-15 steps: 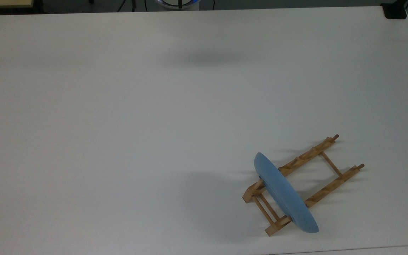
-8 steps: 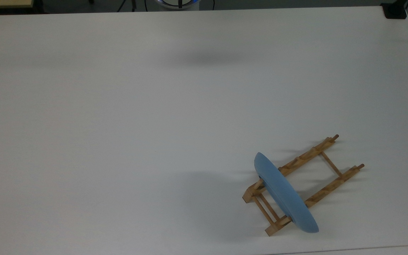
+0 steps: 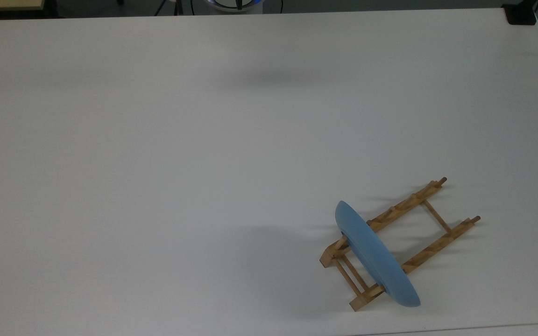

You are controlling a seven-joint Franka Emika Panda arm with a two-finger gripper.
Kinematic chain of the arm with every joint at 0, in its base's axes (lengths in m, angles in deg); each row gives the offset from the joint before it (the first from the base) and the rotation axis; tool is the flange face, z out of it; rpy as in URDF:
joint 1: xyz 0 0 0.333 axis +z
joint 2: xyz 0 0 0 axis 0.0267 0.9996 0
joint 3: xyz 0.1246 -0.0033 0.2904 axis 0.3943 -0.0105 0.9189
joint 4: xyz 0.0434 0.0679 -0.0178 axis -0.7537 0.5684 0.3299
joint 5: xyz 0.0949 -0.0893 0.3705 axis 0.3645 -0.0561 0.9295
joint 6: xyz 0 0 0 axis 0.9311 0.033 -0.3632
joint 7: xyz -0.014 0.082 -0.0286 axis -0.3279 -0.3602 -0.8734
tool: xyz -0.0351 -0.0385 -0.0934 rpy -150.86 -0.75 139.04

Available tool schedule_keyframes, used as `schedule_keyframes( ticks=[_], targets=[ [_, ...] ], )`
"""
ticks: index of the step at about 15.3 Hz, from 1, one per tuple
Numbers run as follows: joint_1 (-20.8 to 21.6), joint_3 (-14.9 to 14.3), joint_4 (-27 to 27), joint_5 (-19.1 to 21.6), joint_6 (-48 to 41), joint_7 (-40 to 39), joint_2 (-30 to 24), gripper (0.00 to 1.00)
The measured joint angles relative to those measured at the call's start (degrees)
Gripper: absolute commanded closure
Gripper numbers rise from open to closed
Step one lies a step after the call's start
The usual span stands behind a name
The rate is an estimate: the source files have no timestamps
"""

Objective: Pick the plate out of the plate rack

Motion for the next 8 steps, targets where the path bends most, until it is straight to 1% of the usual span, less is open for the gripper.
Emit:
schedule_keyframes(
  ticks=[2, 4, 6, 8],
  targets=[
    [1.0, 0.2, -2.0, 0.0, 2.2, 0.4, 2.3, 0.0],
    [2.4, 0.2, -4.7, 0.0, 6.3, 3.4, 5.1, 0.0],
    [4.2, 0.3, -6.8, 0.0, 13.8, 8.4, 7.7, 0.0],
    [6.1, 0.3, -7.6, 0.0, 20.1, 12.6, 9.5, 0.0]
  ],
)
